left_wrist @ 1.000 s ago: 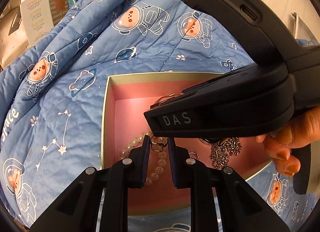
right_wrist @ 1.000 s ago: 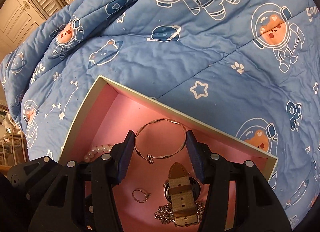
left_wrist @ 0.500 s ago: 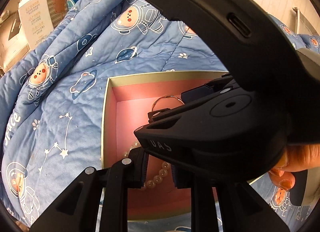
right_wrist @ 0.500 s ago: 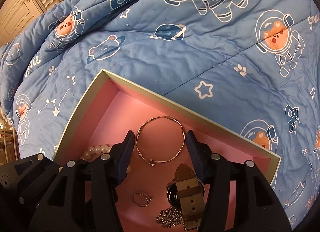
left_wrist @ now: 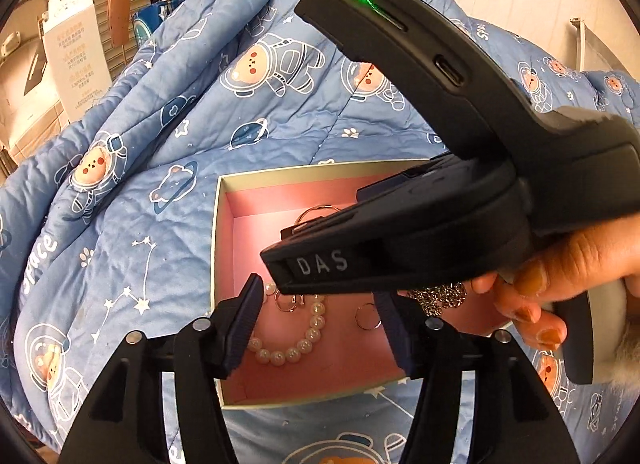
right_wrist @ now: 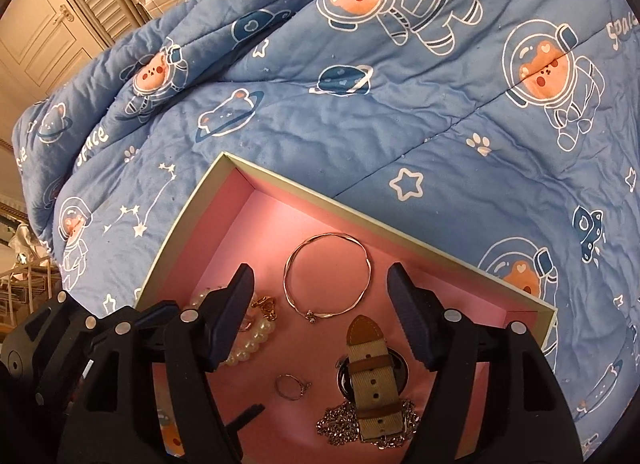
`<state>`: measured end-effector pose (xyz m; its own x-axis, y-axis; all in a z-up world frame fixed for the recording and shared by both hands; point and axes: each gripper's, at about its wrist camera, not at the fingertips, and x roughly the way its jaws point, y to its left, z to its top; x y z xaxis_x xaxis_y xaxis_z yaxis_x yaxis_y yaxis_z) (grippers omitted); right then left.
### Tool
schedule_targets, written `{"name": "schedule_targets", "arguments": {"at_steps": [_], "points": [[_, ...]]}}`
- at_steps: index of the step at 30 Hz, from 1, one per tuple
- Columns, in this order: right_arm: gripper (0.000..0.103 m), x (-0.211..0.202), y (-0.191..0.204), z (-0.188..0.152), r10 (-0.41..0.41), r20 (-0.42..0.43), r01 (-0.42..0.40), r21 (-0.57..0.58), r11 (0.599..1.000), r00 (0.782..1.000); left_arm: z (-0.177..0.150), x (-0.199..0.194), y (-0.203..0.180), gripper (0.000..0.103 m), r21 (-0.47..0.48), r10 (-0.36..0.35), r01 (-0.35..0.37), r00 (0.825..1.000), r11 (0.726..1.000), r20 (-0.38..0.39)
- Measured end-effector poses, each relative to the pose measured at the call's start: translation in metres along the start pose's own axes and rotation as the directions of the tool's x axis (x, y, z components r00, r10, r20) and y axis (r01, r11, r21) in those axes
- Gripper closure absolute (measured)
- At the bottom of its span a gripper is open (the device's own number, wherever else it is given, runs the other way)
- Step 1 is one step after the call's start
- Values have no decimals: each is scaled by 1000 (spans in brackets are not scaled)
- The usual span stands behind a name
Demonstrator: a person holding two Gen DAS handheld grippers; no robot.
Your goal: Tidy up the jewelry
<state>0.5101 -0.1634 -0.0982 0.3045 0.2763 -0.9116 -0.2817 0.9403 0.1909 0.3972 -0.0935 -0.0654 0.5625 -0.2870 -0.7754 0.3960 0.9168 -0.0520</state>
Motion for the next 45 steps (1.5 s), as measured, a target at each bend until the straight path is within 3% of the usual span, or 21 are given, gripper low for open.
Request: {"name": "schedule_targets", "arguments": {"at_steps": [3,8,13,16,22,28,33,42,45], "points": [[32,-17,-7,-5,54,31,-55,17,998,998,-9,-22,-1,32,-10,-10,10,999,1000,41],[31,-55,-11,-31,66,139,-69,21,997,988,-35,-56,-6,19,-32,0,4,995,999,101],[30,-102,-8,-77,38,282,-20,-68,998,959,-63,-72,-9,15,-33,37,-33,992,999,120],[30,-117,-8,-105,35,324,-4,-94,996,945,-80,-78,-8,15,-49,50,-45,992,998,116],[30,-132,-12,-160,54,347,-40,-47,998,936,-117,-88,-7,14,-118,50,-38,994,992,100],[30,-132,-11,-208,6,376,-3,-9,1000,927,-143,-92,-18,15,-135,47,-32,993,990,106],[30,-122,-14,-242,-10,354,3,20,1000,935,-157,-94,-28,16,-139,48,-33,993,990,108],[31,-109,-10,-293,-23,306,16,27,1000,952,-175,-90,-35,30,-179,38,-19,994,984,106],[43,-104,-5,-303,-7,286,-1,26,1000,958,-178,-89,-37,33,-181,41,-22,994,983,106]]}}
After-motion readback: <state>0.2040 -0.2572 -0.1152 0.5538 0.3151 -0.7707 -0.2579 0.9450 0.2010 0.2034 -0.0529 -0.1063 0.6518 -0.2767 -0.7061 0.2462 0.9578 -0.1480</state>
